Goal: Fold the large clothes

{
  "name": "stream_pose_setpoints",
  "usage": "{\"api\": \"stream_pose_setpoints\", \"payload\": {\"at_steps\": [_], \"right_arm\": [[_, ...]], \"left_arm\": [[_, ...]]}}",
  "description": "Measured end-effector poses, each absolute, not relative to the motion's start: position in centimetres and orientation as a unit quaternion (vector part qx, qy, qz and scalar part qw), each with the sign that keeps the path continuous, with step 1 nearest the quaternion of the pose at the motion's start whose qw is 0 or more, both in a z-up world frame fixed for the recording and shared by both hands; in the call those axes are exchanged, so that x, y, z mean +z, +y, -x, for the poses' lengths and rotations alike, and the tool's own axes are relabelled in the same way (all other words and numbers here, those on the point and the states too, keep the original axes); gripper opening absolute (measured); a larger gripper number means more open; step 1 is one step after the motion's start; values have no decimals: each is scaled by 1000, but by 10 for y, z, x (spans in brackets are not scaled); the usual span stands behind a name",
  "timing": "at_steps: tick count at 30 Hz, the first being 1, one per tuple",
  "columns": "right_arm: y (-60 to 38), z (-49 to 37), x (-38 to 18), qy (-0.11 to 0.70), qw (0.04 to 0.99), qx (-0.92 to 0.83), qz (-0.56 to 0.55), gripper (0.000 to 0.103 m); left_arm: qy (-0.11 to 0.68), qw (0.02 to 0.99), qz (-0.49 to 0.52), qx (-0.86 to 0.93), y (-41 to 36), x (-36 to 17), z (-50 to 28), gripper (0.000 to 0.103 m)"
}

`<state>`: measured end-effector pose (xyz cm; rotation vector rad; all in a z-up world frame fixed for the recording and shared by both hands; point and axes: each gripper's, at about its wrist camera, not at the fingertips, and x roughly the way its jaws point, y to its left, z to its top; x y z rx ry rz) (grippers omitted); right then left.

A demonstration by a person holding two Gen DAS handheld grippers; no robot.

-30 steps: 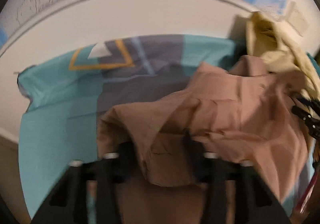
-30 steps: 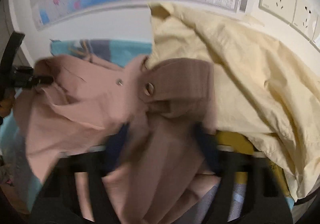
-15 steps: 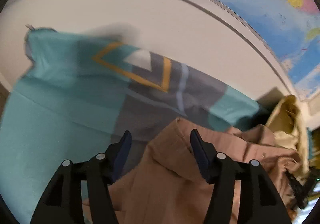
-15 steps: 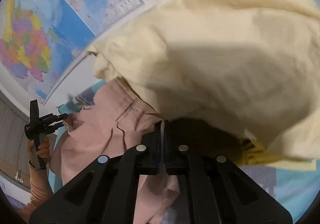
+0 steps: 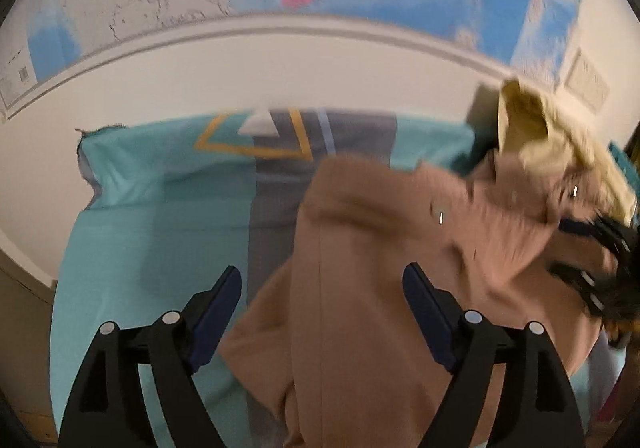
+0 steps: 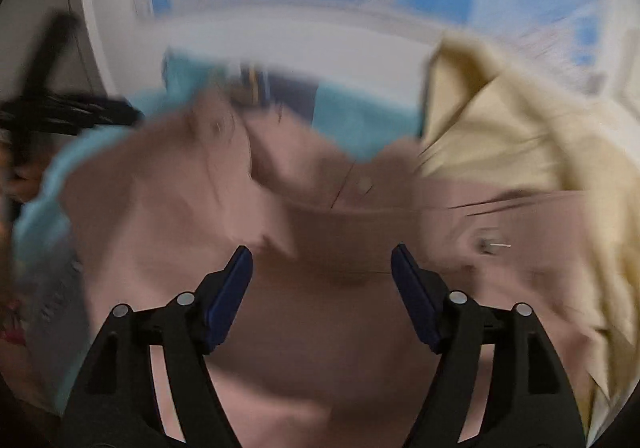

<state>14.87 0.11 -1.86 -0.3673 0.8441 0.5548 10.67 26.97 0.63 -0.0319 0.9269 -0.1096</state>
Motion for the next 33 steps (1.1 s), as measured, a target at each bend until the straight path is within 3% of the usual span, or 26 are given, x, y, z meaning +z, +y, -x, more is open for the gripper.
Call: {"api": "stream_pose_setpoints", "payload": {"at_steps": [1,2,8,13,14,15,18,22,30,32,33], "right_arm": [[4,-157,-24,413,854,260,181,29],[4,-166,-23,417,852,268,167,6],[-7,-194,9,373,889,251,90,5],[-2,-202,-14,431,861,250,103,17],[-5,-197,-9,425,864,254,94,26],[-16,-185,6,407,871,264,83,48],[-56,-131,41,327,899,288,57,76],[-124,-75,43,313,914,259,5,84],[-166,-38,-34,409,870,265,-76,87],[-154,-43,-46,417,865,270,-66,85],[-149,-42,-49,416,861,283,-68,75]], "left_arm": [[453,890,14,-52,270,1,-104,80],[456,889,13,-51,272,-2,-102,80],[456,888,40,-47,285,-10,-89,80],[467,881,62,-36,296,-23,-82,81],[467,881,65,-35,297,-24,-80,81],[465,882,73,-39,300,-24,-76,83],[446,888,104,-47,311,-22,-63,87],[430,891,130,-68,319,-23,-43,90],[450,880,99,-115,285,-46,-35,96],[458,877,84,-121,273,-54,-39,96],[455,878,84,-123,268,-57,-40,96]]}}
